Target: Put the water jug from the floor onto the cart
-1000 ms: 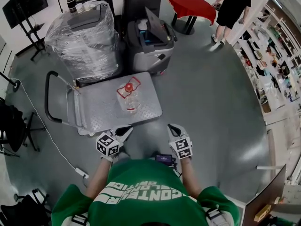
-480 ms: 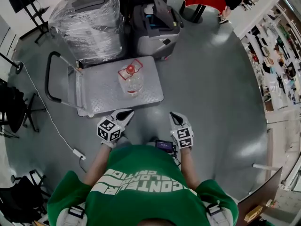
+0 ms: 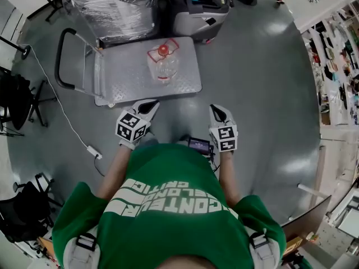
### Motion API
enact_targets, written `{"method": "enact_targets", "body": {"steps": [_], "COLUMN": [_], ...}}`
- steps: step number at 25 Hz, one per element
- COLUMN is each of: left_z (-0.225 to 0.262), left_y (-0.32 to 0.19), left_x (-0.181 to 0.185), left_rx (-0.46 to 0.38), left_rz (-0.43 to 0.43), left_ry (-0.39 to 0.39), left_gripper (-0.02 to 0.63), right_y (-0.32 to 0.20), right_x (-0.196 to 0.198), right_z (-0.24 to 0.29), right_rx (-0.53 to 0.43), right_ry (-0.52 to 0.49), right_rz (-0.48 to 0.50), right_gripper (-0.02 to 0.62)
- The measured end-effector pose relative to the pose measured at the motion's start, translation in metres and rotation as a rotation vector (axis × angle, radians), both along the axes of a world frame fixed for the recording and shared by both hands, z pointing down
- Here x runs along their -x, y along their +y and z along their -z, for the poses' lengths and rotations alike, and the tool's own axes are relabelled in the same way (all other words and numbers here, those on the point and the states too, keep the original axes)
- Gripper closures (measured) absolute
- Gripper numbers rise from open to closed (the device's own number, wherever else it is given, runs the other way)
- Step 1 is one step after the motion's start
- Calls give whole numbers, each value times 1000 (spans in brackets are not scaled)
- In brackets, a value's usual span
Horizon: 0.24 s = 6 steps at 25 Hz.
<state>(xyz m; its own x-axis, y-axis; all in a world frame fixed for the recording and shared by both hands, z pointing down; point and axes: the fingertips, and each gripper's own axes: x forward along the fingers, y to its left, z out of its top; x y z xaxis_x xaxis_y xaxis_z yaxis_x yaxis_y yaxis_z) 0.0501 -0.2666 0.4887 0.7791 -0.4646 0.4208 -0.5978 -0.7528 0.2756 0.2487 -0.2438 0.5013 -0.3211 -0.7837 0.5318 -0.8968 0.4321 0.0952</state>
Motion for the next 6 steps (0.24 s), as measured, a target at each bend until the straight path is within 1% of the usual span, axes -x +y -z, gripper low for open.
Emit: {"method": "enact_targets", "body": {"steps": [2,6], "left_z": [1,8], "left_y": [-8,-34], "left_x": [2,1], "left_rx": [-8,-51], "left_rz": [16,40], "left_ry": [-13,-15], "left_gripper": [599,599], "right_y": [-8,-36], "right_x": [-2,-8], "right_z": [3,14], "right_rx": [-11,-60], "right_ry": [5,24], "right_rz": [2,5], "right_gripper": [603,603]}}
